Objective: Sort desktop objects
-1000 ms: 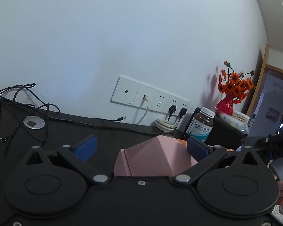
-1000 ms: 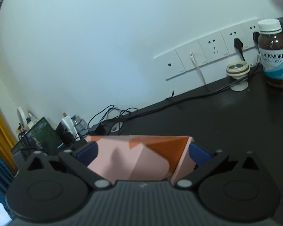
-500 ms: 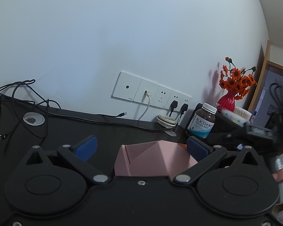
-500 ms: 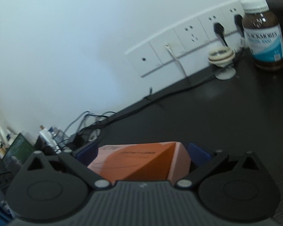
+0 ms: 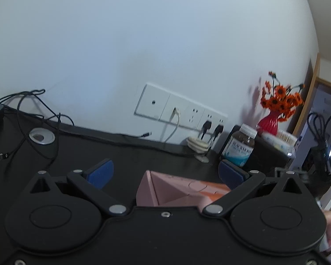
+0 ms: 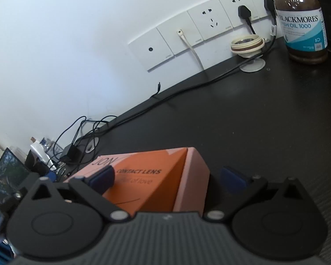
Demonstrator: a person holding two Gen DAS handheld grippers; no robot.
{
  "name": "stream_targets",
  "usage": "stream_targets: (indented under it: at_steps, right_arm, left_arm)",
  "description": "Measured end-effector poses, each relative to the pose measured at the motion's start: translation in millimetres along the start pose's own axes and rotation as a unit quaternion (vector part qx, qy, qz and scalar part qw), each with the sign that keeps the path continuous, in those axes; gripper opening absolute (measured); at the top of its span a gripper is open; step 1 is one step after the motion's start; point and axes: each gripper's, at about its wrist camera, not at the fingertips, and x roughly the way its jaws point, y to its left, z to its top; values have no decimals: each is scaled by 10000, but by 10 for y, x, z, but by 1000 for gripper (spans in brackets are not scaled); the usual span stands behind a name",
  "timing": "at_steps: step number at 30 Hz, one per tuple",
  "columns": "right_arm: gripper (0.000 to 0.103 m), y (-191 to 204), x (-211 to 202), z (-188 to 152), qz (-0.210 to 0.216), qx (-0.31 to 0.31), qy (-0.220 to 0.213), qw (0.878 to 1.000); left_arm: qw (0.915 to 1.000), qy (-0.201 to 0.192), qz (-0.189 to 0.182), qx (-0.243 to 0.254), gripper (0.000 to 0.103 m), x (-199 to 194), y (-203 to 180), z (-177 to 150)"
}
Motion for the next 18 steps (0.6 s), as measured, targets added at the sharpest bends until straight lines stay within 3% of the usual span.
stream_targets:
  at_steps: [8, 18]
  right_arm:
    - [102, -8, 9, -25, 13, -17, 49, 10000]
    - [102, 6, 10, -29, -11, -56, 60, 10000]
  left_arm:
    - [9993, 230, 117, 266, 103, 82, -70, -61]
    - [9993, 215, 309, -30, 103, 100, 51, -25]
